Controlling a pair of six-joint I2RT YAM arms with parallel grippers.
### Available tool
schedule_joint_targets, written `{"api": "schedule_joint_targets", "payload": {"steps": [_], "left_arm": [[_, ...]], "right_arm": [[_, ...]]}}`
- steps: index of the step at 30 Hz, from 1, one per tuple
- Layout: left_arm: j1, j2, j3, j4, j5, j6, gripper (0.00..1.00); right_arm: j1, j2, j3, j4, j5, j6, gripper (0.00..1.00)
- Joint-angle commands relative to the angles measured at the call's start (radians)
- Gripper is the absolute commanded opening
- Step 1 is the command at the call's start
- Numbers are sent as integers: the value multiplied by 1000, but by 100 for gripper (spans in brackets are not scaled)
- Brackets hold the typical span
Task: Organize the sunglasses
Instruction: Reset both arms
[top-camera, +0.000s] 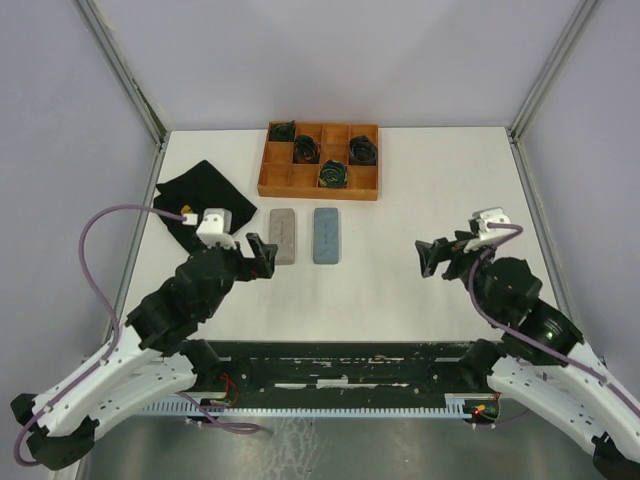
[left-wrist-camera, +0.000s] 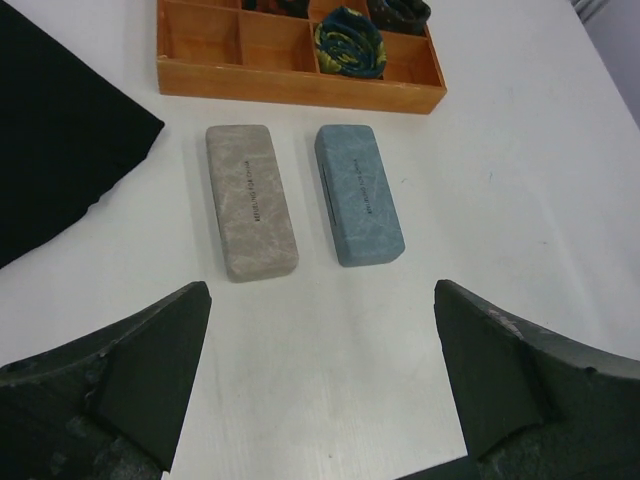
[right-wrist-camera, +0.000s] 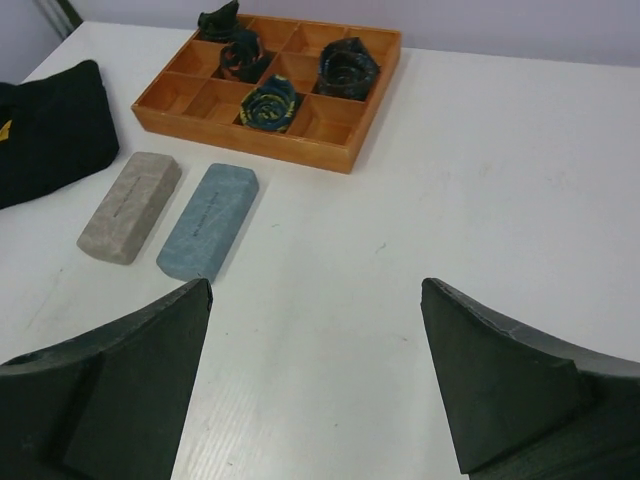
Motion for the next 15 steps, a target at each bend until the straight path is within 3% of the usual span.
{"api": "schedule_joint_targets", "payload": {"steps": [1,8,15], "left_arm": [[1,-163,-75,-22,-115,-1,99],[0,-361,-114,-137,-175,-122,99],[-2,-428,-123,-159,-211,-147,99]], "right_arm": [[-2,-155,-76,-112,109,63,94],[-3,-365,-194,-128,138,89,94],[-3,-360,-206,-164,132,77,94]]}}
